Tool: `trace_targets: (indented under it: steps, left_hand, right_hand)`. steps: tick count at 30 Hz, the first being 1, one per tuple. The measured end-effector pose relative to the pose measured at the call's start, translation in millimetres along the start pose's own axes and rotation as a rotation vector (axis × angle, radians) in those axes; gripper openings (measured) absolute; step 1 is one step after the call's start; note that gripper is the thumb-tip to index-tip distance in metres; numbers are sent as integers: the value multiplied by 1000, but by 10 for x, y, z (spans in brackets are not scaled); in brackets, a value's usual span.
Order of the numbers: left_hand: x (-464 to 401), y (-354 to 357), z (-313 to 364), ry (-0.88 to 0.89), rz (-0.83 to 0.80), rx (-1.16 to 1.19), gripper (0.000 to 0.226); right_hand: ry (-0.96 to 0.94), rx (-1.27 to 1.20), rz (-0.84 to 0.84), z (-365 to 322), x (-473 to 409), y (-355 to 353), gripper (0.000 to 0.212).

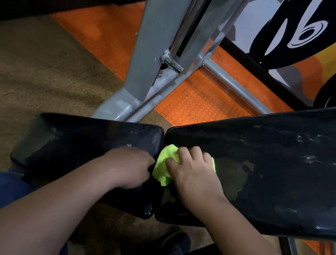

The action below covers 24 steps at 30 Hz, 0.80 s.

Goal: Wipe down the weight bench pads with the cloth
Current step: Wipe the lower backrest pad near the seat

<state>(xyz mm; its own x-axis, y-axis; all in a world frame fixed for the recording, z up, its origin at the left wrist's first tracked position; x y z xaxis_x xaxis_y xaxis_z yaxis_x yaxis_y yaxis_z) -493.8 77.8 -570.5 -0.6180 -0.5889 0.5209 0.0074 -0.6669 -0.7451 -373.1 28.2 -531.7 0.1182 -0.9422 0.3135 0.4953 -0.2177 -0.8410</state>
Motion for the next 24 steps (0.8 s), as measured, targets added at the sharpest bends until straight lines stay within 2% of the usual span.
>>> trace_targets:
  steps: [5,10,13,18,24]
  left_hand:
    - [-20,-9,-30,-8,8,7,19]
    - [-18,-15,-2,-10,3,-16,4]
    - [-11,-40,-19,-20,17,-3,4]
    - [-33,-4,-29,-16,-3,9,23]
    - [-62,-6,-24,-9,15,-2,16]
  right_hand:
    - [76,-15,8,145,-135,-138,39]
    - [0,24,-57,78,-141,-54,39]
    - [37,-13,-8,163,-207,-118,40]
    - [-15,3,-47,57,-218,-78,46]
    - [9,-23,-34,94,-273,-132,47]
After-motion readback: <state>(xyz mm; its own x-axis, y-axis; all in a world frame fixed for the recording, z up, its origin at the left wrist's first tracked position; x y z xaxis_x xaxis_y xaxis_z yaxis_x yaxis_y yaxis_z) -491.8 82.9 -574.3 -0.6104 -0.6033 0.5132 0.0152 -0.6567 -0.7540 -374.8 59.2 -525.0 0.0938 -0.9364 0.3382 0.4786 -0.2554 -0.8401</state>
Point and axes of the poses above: each hand's wrist, its own x-axis away from the middle knuckle, its own y-axis out of the palm, z = x × y, the point moved 6 cm from there along -x, towards the middle knuckle, and after that the axes turned 9 degrees about -z, right-handed, at the moved point
